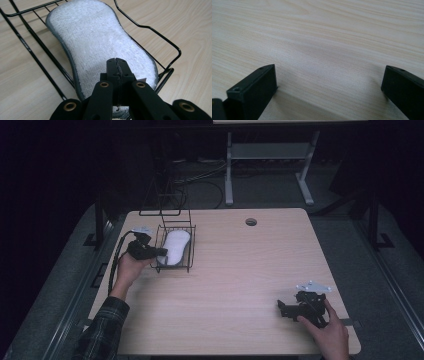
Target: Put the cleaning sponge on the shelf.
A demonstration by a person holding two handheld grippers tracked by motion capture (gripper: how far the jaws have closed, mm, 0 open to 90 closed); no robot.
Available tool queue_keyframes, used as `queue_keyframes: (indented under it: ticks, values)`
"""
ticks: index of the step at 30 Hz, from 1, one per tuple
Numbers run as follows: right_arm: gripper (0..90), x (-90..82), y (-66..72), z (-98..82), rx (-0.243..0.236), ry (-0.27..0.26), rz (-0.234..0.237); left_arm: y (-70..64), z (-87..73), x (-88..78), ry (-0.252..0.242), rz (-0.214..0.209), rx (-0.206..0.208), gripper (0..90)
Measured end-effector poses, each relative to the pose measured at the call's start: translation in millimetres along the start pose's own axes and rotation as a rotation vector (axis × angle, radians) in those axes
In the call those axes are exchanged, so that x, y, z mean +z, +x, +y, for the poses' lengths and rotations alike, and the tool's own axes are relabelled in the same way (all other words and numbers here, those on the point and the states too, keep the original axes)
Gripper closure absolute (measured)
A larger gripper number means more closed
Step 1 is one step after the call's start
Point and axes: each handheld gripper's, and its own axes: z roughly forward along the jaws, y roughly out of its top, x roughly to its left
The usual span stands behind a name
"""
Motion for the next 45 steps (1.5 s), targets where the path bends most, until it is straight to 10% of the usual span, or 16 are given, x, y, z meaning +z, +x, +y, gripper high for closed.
queue_keyframes:
  ticks: [15,45]
  values:
    - [0.0,0.0,0.0,0.0,0.0,0.0,0.0,-9.7,6.0,7.8,-0.004,-0.021,0.019,89.7]
    - [0.0,0.0,0.0,0.0,0.0,0.0,0.0,-60.1,-34.7,-50.8,-0.085,-0.038,0.068,89.7]
